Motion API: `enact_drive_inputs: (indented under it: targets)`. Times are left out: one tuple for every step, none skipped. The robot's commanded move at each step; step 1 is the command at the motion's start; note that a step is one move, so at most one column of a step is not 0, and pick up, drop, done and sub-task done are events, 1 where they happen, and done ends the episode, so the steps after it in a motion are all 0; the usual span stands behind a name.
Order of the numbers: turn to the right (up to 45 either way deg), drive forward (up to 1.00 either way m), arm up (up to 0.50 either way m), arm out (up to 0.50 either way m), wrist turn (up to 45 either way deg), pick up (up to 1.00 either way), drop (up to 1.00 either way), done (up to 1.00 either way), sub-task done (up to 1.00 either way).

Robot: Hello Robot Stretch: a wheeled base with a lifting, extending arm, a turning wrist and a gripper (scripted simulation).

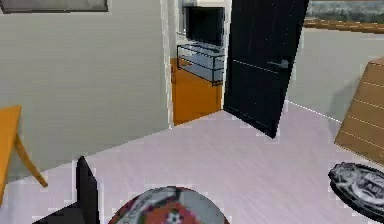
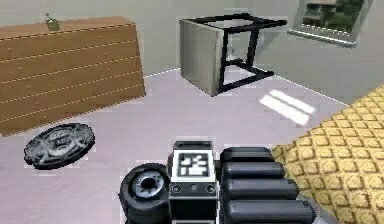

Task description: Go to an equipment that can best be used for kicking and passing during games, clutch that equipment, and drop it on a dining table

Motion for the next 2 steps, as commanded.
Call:
enact_drive_inputs:
  targets:
    - [0.0,1.0,0.0,0.0,0.0,0.0,0.0,0.0,0.0]
    - [0.0,1.0,0.0,0.0,0.0,0.0,0.0,0.0,0.0]
